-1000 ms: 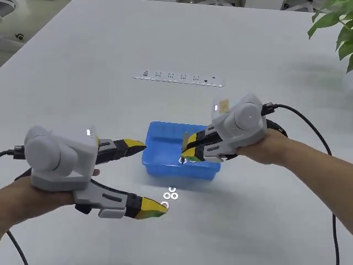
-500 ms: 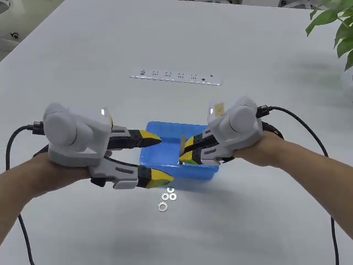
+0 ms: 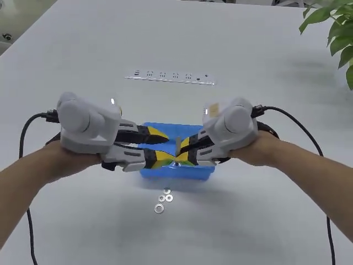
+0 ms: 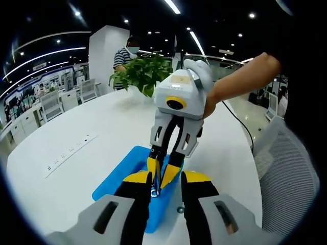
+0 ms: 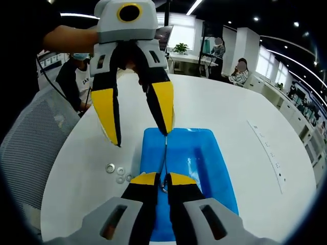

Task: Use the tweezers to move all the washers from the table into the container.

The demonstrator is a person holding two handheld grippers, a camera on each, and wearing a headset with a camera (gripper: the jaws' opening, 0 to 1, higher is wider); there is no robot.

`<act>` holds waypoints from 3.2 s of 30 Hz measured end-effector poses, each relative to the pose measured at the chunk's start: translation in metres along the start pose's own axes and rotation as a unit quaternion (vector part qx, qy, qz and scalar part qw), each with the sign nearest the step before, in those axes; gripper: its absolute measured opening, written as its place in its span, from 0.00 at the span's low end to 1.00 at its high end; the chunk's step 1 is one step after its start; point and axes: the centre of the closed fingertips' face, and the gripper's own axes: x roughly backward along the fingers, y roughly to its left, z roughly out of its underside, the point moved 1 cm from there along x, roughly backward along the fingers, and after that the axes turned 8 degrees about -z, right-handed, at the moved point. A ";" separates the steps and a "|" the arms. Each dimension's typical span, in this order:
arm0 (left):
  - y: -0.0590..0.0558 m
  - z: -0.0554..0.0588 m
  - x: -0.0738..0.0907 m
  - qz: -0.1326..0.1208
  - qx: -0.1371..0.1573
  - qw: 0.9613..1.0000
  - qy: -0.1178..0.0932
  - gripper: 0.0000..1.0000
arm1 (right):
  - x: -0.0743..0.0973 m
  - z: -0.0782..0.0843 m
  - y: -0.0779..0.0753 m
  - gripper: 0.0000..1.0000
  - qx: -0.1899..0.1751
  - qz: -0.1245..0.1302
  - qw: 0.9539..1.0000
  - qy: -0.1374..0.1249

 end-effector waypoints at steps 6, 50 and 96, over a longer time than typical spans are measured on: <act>0.007 -0.002 -0.009 -0.006 -0.006 1.000 0.000 0.18 | 0.001 0.000 0.001 0.08 0.003 0.000 1.000 0.000; 0.007 -0.018 -0.007 -0.002 -0.041 0.999 -0.007 0.05 | 0.026 -0.015 0.007 0.26 -0.015 0.044 0.999 -0.028; -0.014 -0.040 0.043 -0.030 -0.043 0.999 0.002 0.05 | 0.087 0.011 0.058 0.78 -0.102 0.121 0.986 -0.044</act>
